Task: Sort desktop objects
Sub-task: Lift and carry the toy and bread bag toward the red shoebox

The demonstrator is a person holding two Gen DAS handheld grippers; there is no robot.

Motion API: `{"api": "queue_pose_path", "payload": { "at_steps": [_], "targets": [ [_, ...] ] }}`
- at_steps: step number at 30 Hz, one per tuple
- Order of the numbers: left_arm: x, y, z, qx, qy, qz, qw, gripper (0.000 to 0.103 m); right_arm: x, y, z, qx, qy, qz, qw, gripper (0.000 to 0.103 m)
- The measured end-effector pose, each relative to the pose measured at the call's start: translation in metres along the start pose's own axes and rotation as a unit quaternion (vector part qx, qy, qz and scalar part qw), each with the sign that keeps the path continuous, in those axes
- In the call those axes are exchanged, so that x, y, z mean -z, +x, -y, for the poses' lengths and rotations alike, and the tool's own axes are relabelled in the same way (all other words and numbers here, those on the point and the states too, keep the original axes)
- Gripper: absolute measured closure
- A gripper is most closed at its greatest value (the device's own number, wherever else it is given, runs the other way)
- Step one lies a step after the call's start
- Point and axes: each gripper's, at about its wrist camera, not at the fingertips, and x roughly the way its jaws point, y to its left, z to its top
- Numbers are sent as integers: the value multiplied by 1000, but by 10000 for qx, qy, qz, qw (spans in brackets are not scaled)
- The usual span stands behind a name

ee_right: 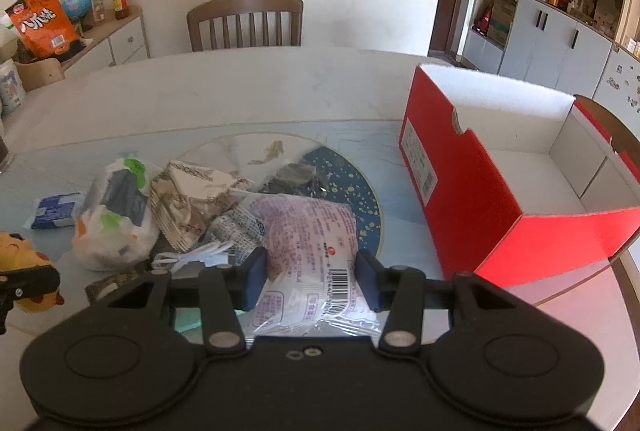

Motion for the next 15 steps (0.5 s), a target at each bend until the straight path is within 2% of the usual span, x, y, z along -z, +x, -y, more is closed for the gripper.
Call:
{"api": "queue_pose_path", "payload": {
  "at_steps": [15],
  "targets": [
    [-42,-21,19,168,55,123,9998,33,-32,-45,36,-102,40,175,9998,56]
  ]
}}
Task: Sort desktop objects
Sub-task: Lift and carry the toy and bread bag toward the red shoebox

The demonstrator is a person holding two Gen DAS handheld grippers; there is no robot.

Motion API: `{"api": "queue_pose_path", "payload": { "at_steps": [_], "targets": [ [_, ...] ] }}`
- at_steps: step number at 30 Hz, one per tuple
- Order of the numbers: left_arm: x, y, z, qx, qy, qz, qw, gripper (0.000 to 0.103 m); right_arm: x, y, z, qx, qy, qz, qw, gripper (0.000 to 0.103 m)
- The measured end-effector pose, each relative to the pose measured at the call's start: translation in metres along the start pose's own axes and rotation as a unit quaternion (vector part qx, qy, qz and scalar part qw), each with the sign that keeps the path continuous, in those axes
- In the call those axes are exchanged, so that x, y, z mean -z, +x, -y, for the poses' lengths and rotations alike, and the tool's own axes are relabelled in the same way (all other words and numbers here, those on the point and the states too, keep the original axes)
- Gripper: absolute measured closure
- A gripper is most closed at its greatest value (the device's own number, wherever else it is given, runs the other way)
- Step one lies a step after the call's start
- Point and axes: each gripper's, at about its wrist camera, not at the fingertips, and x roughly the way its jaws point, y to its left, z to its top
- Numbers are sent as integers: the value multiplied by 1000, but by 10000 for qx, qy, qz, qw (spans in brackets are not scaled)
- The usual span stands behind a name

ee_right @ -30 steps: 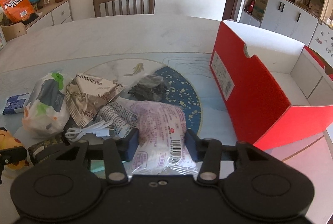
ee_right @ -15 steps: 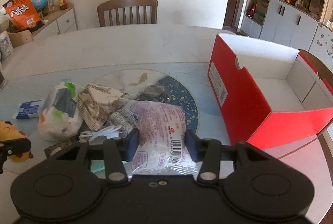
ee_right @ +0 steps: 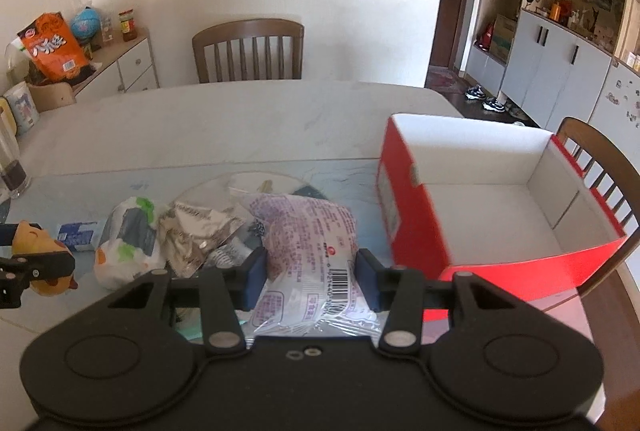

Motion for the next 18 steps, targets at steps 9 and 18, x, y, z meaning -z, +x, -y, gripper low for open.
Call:
{"api": "queue_pose_path", "payload": {
  "at_steps": [9,18],
  "targets": [
    [-25,4,24,-29,90,153,9998,33,-14,-11,41,10,215,135,9997,56],
    [-55,17,65,67,262,321,9991,33,-31,-12,83,81,85,302,9995,56]
  ]
}}
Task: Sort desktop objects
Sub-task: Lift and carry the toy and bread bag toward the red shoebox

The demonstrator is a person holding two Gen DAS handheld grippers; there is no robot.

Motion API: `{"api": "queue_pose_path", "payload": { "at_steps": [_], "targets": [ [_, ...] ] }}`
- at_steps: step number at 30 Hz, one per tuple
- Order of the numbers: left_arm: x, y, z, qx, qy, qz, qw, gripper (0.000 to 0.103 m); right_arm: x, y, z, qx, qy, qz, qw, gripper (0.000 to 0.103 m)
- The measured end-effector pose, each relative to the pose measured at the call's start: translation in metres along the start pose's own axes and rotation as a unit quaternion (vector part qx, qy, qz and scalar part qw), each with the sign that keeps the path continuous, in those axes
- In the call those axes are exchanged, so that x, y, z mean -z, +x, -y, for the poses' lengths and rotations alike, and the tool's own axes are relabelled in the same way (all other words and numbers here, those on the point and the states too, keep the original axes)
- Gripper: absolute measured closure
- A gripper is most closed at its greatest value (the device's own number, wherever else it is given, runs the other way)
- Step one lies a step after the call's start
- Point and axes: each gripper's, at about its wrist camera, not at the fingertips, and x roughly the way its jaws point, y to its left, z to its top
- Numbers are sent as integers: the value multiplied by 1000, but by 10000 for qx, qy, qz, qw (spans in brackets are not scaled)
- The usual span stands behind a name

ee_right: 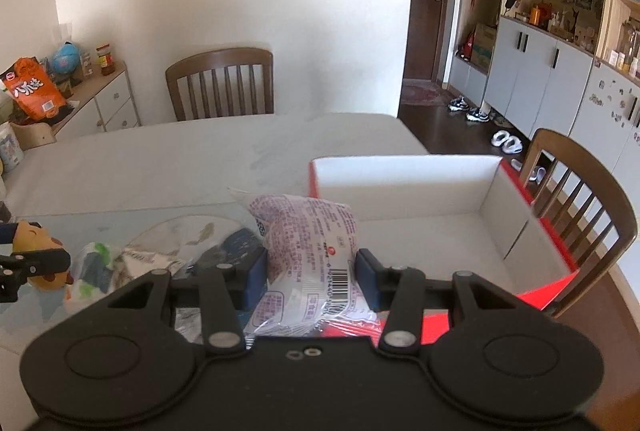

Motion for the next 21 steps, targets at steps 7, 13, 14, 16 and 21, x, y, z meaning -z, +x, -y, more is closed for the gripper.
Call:
{"api": "queue_pose_path", "payload": {
  "at_steps": [7,13,14,16,21],
  "targets": [
    [-21,18,36,45,106,1,9999,33,-9,13,37,20,-28,-69,10000,56],
    [-40,36,67,155,177,-70,9997,33,-11,23,65,-36,-78,-127,9999,56],
    [-43,39,72,190,196,-89,9996,33,-11,24,69,-37,-91,-140,9999,56],
    [-48,46,84,232,264,-119,9993,33,-12,28,77,-31,-129,-188,9997,56],
    [-63,68,107,414,341,-259,9982,33,-15,38,98,-72,-134,-346,9993,56]
  ]
}}
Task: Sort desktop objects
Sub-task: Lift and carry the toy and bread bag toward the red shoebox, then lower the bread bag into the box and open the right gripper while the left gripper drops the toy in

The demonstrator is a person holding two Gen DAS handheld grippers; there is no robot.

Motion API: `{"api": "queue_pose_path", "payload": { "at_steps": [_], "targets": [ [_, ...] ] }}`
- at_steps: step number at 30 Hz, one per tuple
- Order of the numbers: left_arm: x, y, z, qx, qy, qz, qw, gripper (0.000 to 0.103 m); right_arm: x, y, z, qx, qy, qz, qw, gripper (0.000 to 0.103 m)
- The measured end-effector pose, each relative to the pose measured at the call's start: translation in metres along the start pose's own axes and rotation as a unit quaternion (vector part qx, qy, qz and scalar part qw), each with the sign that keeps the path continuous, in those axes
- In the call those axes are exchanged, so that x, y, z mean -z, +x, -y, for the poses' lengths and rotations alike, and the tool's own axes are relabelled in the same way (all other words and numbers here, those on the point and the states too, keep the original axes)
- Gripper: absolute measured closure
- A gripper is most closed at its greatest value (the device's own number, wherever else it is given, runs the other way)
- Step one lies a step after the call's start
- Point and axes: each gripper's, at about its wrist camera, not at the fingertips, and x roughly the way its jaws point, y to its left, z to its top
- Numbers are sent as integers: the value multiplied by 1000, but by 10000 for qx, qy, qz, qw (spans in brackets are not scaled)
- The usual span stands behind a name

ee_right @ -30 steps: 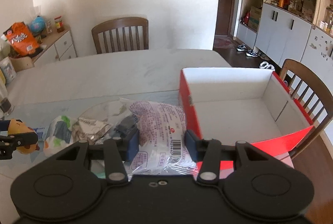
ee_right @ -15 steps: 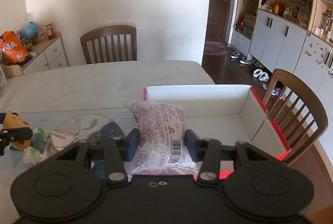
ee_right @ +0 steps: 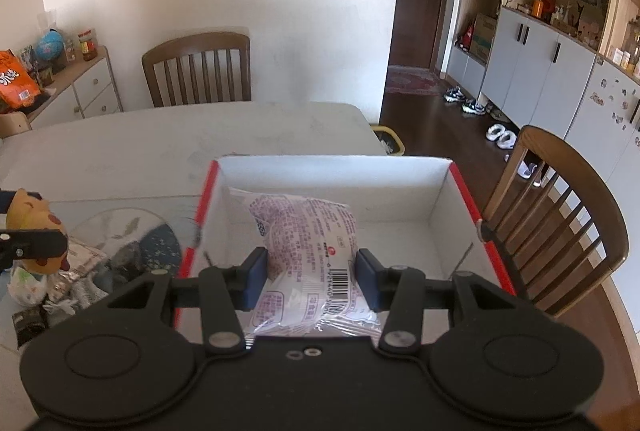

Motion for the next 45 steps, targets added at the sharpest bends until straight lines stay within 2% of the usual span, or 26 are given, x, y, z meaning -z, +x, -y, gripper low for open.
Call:
{"api": "queue_pose_path", "payload": {
  "at_steps": [10,24,35,41,45],
  "targets": [
    [-31,45,36,409,317,-329,9981,33,-8,23,29,-104,-52,-342,9993,56],
    [-50,103,87,849,1077,-805,9873,33,-11,63,55,-142,-191,-880,9958,56],
    [-50,149,110,955,1474,-1355,9751,33,-3,101,63,-188,-363,-1402,9893,56],
    [-48,176,108,993,1402,-1775,9690,33,4,120,63,-153,-476,-1689,9844,56],
    [-46,185,109,874,1513,-1887,9664,33,9,127,61,-194,-526,-1823,9816,56]
  ]
}}
